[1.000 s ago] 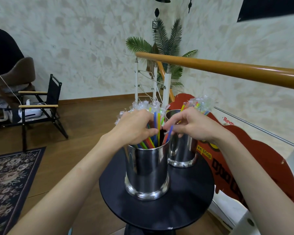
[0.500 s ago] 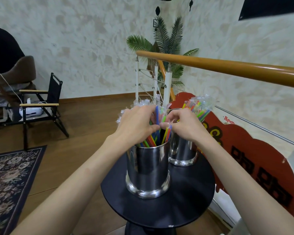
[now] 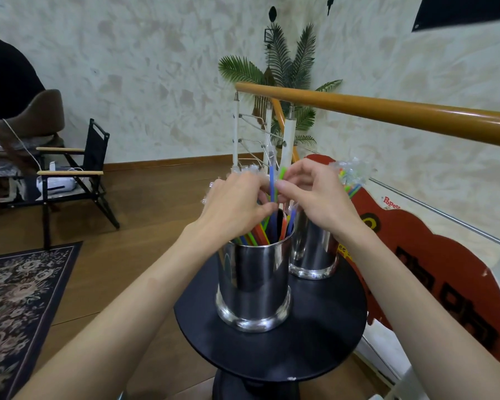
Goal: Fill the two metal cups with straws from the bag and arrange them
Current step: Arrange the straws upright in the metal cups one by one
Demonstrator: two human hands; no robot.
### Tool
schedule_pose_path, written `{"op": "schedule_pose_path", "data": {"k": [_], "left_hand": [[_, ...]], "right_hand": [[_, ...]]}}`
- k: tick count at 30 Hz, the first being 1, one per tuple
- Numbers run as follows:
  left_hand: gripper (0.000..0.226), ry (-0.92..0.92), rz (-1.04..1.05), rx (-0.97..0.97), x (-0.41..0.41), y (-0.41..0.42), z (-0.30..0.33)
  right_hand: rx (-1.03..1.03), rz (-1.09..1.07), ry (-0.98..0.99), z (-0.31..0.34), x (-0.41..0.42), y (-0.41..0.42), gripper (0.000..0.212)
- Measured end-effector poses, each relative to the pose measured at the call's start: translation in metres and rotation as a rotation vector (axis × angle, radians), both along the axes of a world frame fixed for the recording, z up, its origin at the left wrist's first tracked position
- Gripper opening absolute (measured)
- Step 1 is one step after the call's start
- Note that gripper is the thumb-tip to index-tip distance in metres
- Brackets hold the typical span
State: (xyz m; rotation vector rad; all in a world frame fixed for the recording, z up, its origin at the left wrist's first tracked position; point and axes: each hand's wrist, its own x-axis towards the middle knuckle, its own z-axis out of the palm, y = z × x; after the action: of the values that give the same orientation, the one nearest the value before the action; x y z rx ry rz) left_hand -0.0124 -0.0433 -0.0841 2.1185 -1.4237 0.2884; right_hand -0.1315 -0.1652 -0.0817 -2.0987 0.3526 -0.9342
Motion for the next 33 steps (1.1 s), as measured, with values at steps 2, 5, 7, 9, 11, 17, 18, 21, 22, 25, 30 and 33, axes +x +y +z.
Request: {"op": "schedule_pose_path", "data": {"k": [2, 5, 7, 9, 11, 17, 18, 21, 22, 25, 30, 33], "left_hand": [[0.01, -0.003, -0.005, 0.015, 0.0, 0.0, 0.001], [0.016, -0.011, -0.002, 0.014, 0.001, 0.003, 0.006], [0.023, -0.006, -0.007, 0.001, 0.006, 0.005, 0.012], [0.029, 0.044, -0.032, -0.026, 0.012, 0.007, 0.017], [0.027, 0.105, -0.074, -0.066, 0.018, 0.006, 0.021], [0.024, 0.226, -0.194, -0.185, 0.021, -0.001, 0.03], [0.023, 0.24, -0.204, -0.195, 0.019, -0.002, 0.031], [0.02, 0.254, -0.232, -0.232, 0.016, -0.001, 0.032], [0.021, 0.254, -0.233, -0.242, 0.015, 0.0, 0.033], [0.024, 0.187, -0.224, -0.224, 0.014, 0.005, 0.033], [0.024, -0.105, -0.168, -0.014, 0.014, 0.022, 0.038], [0.027, -0.148, -0.168, 0.054, 0.014, 0.026, 0.036]], "right_hand": [[0.01, 0.008, -0.09, 0.001, 0.001, 0.002, 0.012], [0.013, 0.014, -0.122, 0.002, 0.003, 0.001, 0.011], [0.014, 0.031, -0.082, 0.002, 0.002, -0.001, 0.008], [0.018, 0.081, -0.02, 0.001, 0.0, -0.004, 0.004], [-0.012, 0.146, 0.038, -0.001, -0.002, -0.006, 0.003], [-0.181, 0.208, 0.107, -0.004, -0.001, -0.007, 0.021], [-0.187, 0.208, 0.097, -0.003, -0.001, -0.007, 0.026], [-0.199, 0.206, 0.065, -0.001, -0.001, -0.006, 0.039], [-0.213, 0.196, 0.056, -0.001, -0.001, -0.006, 0.04], [-0.292, 0.137, 0.027, -0.001, -0.001, -0.006, 0.037], [-0.41, 0.055, -0.051, 0.002, 0.0, -0.009, 0.04], [-0.457, 0.023, -0.122, 0.003, 0.002, -0.009, 0.037]]}}
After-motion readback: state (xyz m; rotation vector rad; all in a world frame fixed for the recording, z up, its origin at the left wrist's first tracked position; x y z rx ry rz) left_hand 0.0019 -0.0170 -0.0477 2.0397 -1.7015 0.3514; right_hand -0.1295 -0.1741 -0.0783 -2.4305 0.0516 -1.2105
